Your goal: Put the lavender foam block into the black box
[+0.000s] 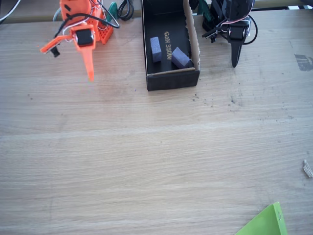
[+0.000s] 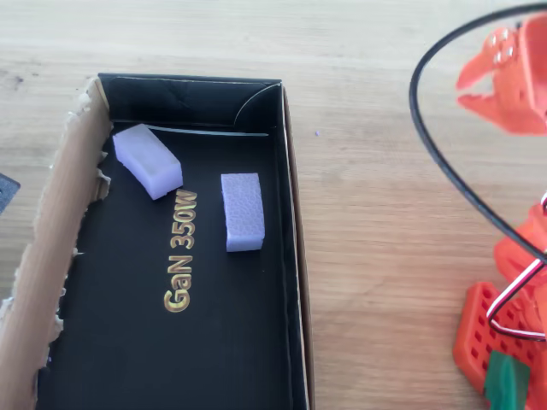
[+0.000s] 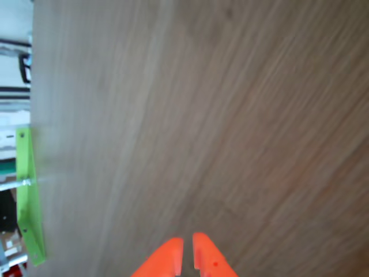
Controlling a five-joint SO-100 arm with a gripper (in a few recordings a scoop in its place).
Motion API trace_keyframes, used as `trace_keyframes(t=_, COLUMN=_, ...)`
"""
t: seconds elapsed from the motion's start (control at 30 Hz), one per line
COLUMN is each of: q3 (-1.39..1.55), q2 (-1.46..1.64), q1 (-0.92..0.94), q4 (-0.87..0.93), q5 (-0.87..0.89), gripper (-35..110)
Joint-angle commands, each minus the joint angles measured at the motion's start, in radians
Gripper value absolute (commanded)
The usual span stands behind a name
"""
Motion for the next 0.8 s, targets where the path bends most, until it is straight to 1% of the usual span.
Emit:
trace_keyframes(t=0.0, q3=0.014, q2=0.091, q1=0.028, q4=0.146, q5=0.066, gripper=0)
trace_keyframes(t=0.03, q3=0.015, q2=0.107, q1=0.034, q4=0.193, q5=0.063, gripper=0)
trace_keyframes(t=0.17, q3=0.015, q2=0.107, q1=0.069, q4=0.276, q5=0.063, gripper=0)
trace_keyframes(t=0.23, q3=0.015, q2=0.107, q1=0.089, q4=0.302, q5=0.124, gripper=0)
trace_keyframes(t=0.3, q3=0.015, q2=0.107, q1=0.095, q4=0.291, q5=0.170, gripper=0)
trace_keyframes(t=0.33, q3=0.015, q2=0.107, q1=0.097, q4=0.296, q5=0.227, gripper=0)
trace_keyframes(t=0.4, q3=0.015, q2=0.107, q1=0.094, q4=0.284, q5=0.264, gripper=0)
trace_keyframes(t=0.47, q3=0.015, q2=0.107, q1=0.086, q4=0.275, q5=0.213, gripper=0)
trace_keyframes(t=0.63, q3=0.015, q2=0.107, q1=0.081, q4=0.308, q5=0.216, gripper=0)
trace_keyframes(t=0.77, q3=0.015, q2=0.107, q1=0.092, q4=0.321, q5=0.110, gripper=0)
